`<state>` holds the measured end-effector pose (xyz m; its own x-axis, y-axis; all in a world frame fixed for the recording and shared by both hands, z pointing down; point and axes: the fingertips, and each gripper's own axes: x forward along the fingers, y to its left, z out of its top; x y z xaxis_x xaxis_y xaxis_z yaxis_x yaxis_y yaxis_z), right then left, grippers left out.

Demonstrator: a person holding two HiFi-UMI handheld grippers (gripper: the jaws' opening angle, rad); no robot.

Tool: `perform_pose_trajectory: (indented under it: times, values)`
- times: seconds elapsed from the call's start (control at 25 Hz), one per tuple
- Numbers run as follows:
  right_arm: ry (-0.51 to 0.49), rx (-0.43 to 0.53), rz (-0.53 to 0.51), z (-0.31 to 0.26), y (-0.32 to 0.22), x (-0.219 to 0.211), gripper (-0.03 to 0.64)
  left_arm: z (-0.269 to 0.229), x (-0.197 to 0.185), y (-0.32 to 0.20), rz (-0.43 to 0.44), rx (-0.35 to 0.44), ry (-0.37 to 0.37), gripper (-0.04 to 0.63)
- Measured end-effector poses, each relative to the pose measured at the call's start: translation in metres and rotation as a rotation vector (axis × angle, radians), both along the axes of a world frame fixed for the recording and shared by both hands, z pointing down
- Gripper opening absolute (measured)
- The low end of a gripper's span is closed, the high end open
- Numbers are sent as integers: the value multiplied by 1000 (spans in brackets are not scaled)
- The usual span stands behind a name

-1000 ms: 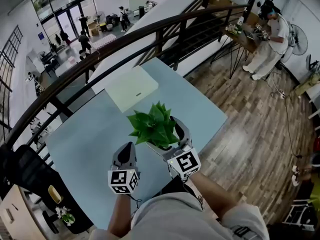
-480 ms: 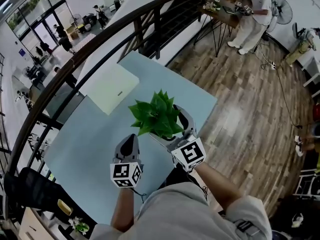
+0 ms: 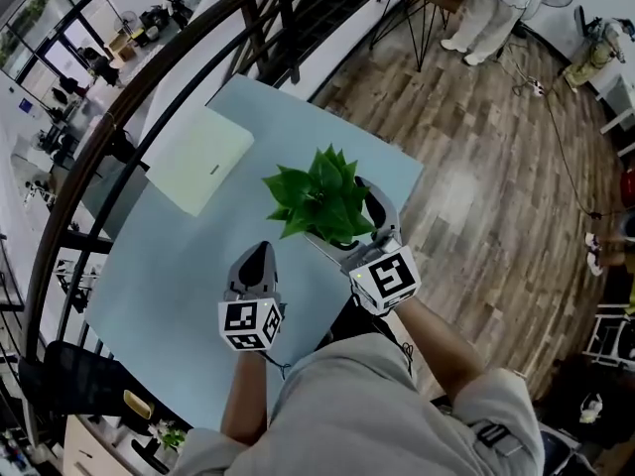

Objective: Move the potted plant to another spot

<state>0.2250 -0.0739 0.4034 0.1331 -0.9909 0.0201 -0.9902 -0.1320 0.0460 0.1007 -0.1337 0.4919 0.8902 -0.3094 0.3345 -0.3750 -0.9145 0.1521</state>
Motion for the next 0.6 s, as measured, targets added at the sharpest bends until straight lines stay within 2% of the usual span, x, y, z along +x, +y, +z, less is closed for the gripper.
perform_pose_trajectory:
  times: [0.24, 0.6]
  values:
    - [-27, -53, 2, 21, -3, 12, 509, 15, 10, 2, 22, -20, -48, 12]
    - [-68, -76, 1, 55, -13, 35, 509, 38, 18, -7, 37, -51, -109, 12]
